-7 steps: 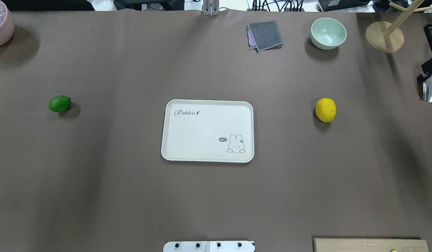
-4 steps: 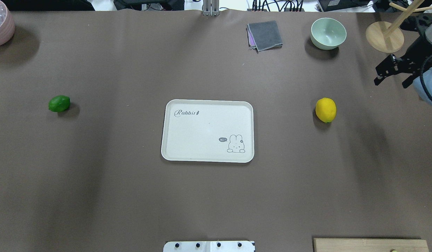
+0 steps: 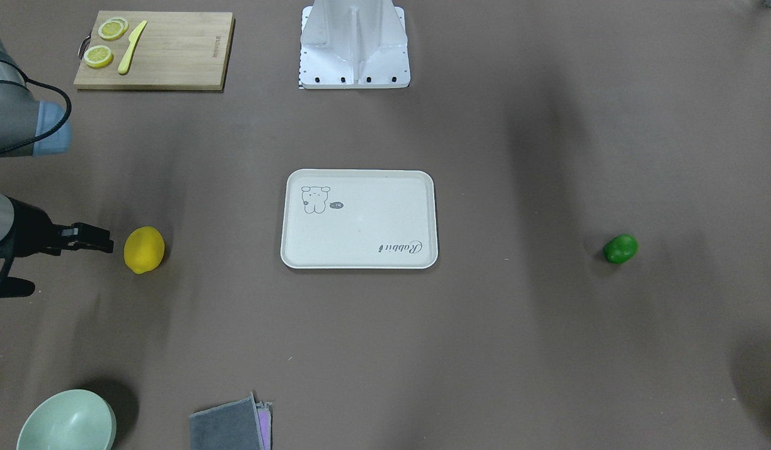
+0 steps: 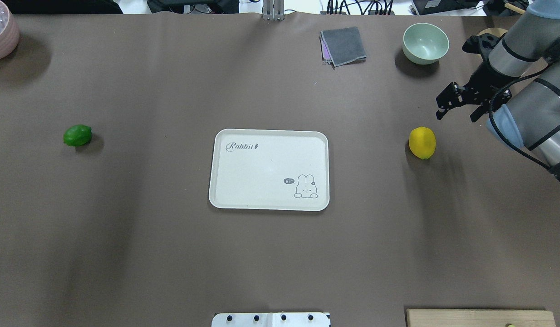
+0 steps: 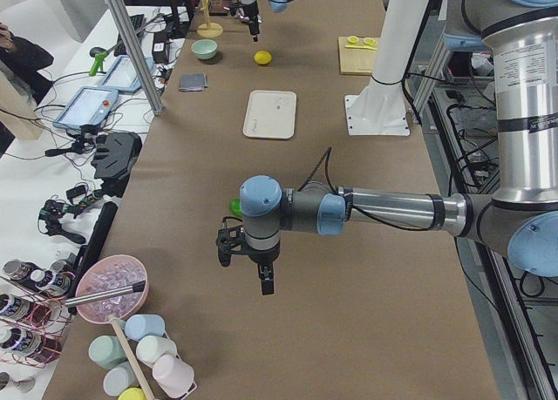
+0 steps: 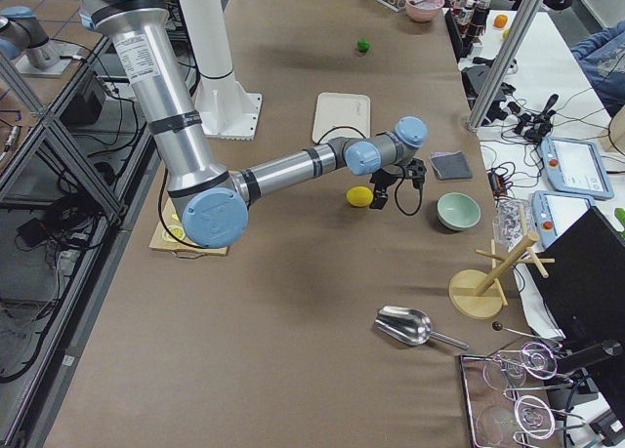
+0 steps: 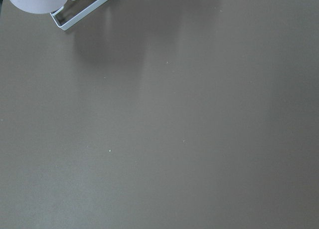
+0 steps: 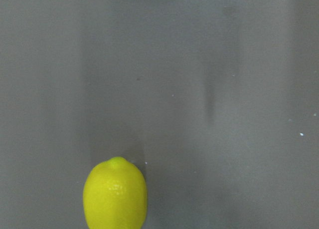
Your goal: Place all lemons on tray
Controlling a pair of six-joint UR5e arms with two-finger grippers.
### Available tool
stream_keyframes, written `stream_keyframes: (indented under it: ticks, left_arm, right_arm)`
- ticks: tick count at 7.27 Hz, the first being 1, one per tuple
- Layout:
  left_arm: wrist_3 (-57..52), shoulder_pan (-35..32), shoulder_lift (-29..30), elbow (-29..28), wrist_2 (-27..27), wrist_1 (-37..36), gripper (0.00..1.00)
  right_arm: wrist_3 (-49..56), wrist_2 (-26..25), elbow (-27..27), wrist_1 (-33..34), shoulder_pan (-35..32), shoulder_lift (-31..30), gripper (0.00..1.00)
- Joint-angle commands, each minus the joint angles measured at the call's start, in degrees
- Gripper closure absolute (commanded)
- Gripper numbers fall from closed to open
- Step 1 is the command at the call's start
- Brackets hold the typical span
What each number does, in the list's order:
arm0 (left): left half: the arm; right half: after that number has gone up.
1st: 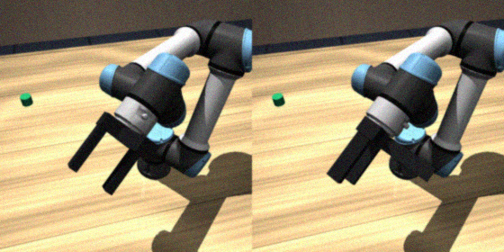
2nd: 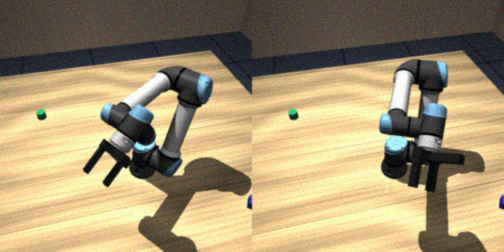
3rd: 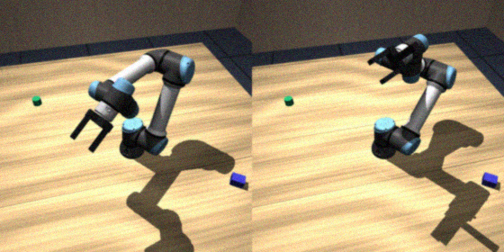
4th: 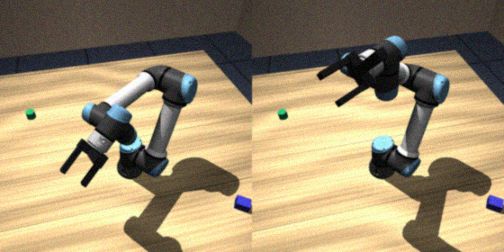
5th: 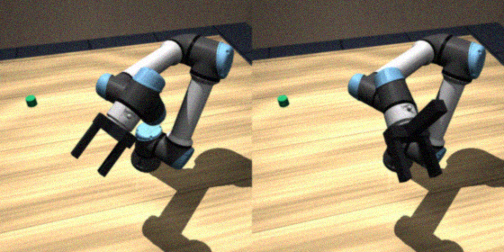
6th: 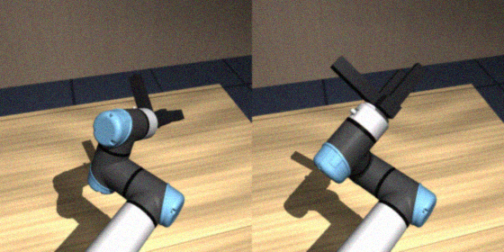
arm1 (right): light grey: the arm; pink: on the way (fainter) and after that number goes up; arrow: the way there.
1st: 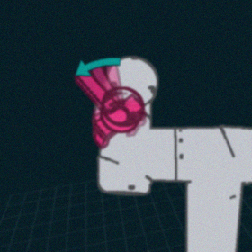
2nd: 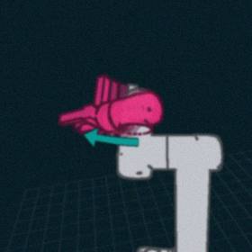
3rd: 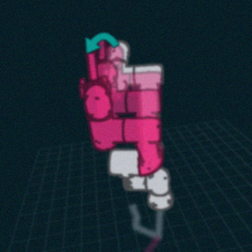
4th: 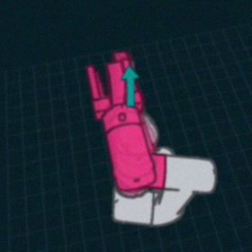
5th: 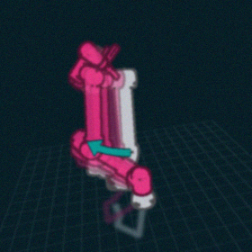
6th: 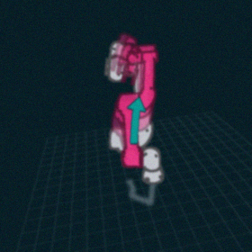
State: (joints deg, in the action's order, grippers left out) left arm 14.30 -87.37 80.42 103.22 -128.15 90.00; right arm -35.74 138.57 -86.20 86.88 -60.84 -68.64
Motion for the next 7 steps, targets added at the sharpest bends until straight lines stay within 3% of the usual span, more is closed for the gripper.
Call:
stream_keyframes:
  ticks: [1,7]
  left_arm:
    - [-0.1,0.1,0.0,-0.1,0.1,0.6,0.02]
    - [0.0,0.0,-0.1,0.0,0.4,1.6,0.02]
  right_arm:
    - [-1.9,0.1,3.1,-1.3,2.7,1.8,0.02]
    - [-0.8,0.1,6.3,-1.4,8.2,3.3,0.08]
